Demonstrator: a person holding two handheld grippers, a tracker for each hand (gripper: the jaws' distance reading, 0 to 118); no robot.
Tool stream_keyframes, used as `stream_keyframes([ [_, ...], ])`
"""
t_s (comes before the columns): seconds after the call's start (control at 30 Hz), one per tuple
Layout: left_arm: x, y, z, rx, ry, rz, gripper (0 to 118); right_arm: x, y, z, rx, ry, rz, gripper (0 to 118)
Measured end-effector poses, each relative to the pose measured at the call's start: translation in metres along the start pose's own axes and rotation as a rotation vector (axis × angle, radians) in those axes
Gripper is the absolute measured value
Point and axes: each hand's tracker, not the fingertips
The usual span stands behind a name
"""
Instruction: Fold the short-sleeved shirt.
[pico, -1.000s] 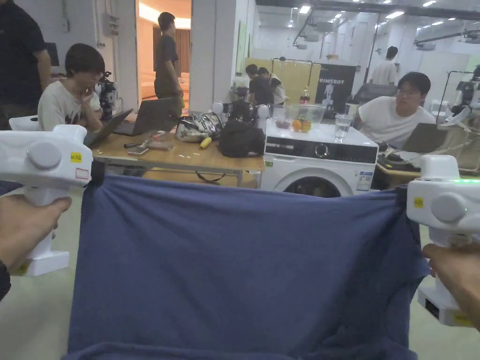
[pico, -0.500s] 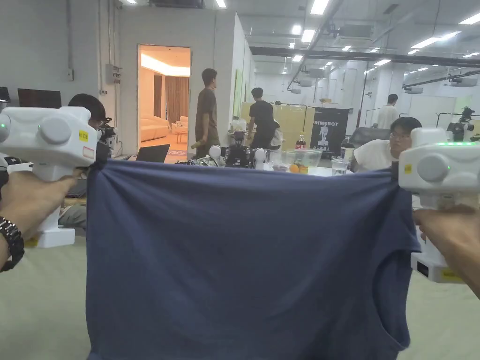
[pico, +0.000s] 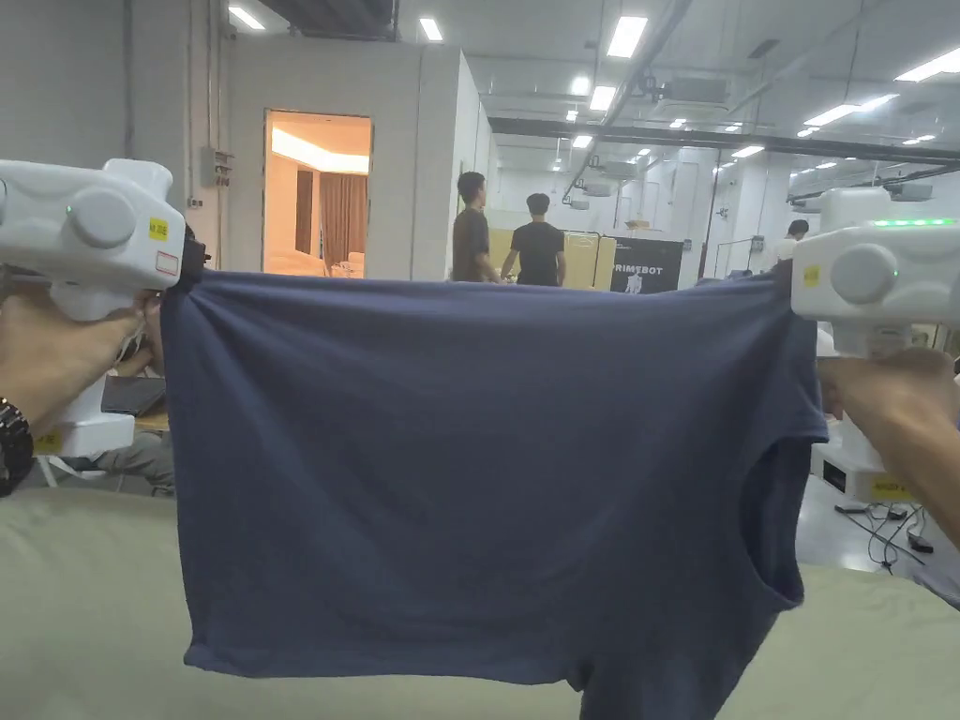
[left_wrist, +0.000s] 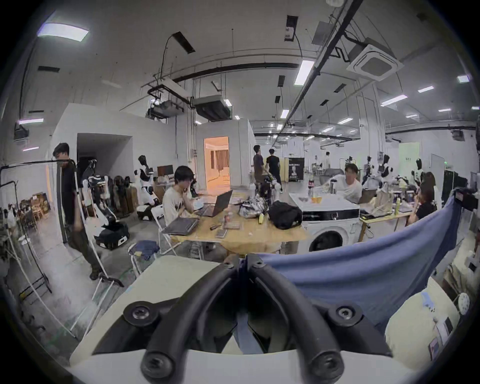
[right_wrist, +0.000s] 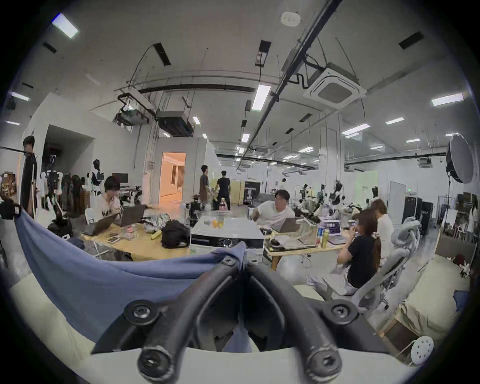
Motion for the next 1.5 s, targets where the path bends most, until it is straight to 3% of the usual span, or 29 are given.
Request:
stream_keyframes([
  [0.37, -0.003, -0.139, 0.04, -0.134, -0.059, 0.007, 0, 0.01, -0.131, 0.073, -0.124, 0.03, 0.072, 0],
  [0.8, -0.009, -0.216, 0.178, -0.105, -0.143, 0.085, 0, 0.034, -0.198, 0.221, -0.204, 0.032, 0.089, 0],
  [1.23, -0.02, -0.383, 0.251, -0.339, -0.177, 0.16, 0, 0.034, -0.341, 0.3, -0.507, 0.117, 0.143, 0],
  [1.5, -0.011, -0.457, 0.259, -0.589, -0.149, 0.07, 0, 0.03, -0.43, 0.318, -0.768, 0.109, 0.232, 0],
])
